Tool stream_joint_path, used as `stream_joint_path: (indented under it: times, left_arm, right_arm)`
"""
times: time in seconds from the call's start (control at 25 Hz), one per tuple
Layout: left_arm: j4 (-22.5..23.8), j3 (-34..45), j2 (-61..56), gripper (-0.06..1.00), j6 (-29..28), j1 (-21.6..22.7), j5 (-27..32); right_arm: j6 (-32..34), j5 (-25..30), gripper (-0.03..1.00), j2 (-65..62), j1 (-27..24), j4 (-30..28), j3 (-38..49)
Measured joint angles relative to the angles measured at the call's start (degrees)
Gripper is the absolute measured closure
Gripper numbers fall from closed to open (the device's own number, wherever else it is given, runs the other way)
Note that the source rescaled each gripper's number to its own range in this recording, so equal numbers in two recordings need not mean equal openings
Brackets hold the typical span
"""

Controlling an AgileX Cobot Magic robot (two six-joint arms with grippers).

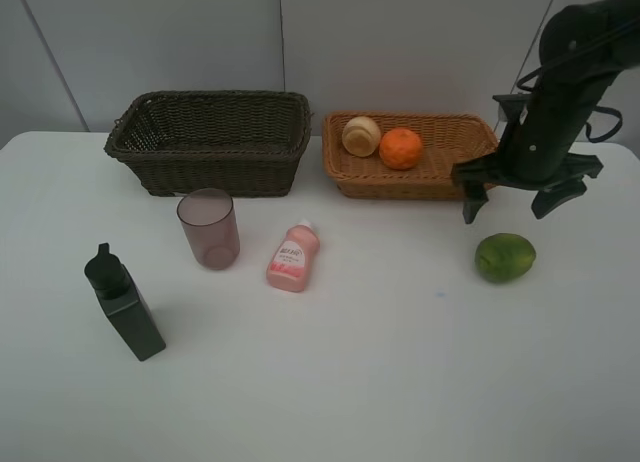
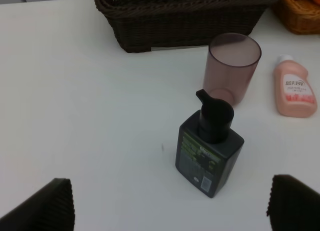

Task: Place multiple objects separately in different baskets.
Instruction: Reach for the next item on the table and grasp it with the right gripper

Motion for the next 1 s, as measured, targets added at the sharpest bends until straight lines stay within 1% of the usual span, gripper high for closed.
stream_joint_path:
  times: [0.04,0.2,0.4,0.64,1.0]
  left_arm:
    - [0.0,0.0,0.0,-0.06,0.0,0.0,0.0]
    - [0.0,0.0,0.0,-0.06,0.0,0.0,0.0]
    - [0.0,0.0,0.0,-0.06,0.0,0.0,0.0]
    - [0.0,0.0,0.0,-0.06,0.0,0.0,0.0]
    - [0.0,0.0,0.0,-0.06,0.0,0.0,0.0]
  right_arm:
    - [0.0,-0.7,0.14,0.0,0.0,-0.1,0.9]
    - [0.0,-4.8,0.07,0.0,-0.7,-0.1,4.5]
    - [0.1,-8.6,0.06,0.0,-1.9,-0.4,8.0]
    - [0.1,-12.7,0.06,0.0,-1.9,-0.4,10.5]
    - [0.2,-14.0,0.06,4.9,-1.9,-0.5,10.5]
